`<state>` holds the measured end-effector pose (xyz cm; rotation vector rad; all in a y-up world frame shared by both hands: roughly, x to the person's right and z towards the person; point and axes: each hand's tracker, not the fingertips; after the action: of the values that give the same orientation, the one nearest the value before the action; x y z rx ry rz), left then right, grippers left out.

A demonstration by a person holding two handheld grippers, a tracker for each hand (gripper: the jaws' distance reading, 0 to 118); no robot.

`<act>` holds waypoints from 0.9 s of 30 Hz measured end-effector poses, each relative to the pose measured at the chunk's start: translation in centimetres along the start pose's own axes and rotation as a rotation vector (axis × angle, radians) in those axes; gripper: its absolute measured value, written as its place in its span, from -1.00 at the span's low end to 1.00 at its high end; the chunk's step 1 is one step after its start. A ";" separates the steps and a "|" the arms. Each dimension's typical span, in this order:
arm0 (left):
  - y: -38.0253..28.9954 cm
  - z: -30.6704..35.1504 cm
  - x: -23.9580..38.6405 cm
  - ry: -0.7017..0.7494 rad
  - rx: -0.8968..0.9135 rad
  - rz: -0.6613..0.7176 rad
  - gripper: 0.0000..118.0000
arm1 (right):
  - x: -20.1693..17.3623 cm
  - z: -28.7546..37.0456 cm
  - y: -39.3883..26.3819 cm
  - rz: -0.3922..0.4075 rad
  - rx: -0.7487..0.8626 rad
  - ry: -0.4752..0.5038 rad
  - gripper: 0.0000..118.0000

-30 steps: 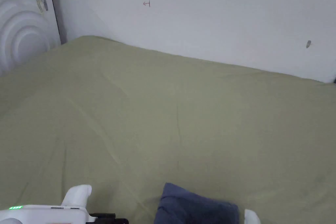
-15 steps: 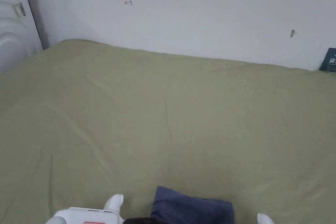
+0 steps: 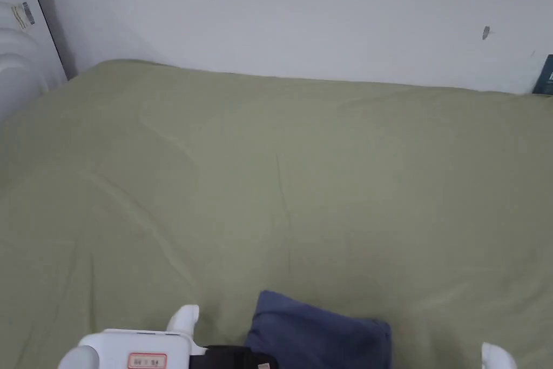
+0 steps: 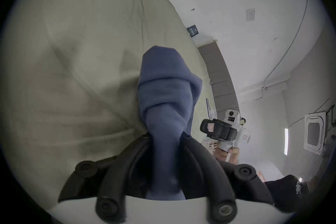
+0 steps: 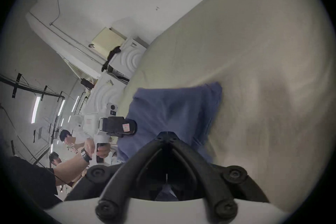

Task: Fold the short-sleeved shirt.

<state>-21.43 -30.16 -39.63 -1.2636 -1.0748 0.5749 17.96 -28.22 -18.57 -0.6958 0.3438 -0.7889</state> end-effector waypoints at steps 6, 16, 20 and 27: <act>4.4 10.6 -3.5 0.128 0.028 -0.059 -0.65 | -3.3 -0.1 0.8 0.050 0.030 -0.016 -0.99; 10.7 31.0 -14.0 0.399 0.030 -0.019 -0.65 | -7.5 -4.4 -1.3 0.065 -0.039 -0.078 -0.99; 11.2 33.2 -17.6 0.421 0.018 0.040 -0.50 | -8.4 -5.4 -2.0 0.049 -0.072 -0.091 -0.99; 8.6 37.6 -13.0 0.543 0.192 0.034 0.09 | -10.8 -2.3 -0.2 0.114 -0.032 -0.077 -0.99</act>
<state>-58.38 -21.20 -54.11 -1.1769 -0.5329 0.3201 9.39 -21.28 -19.77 -0.7277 0.3240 -0.6477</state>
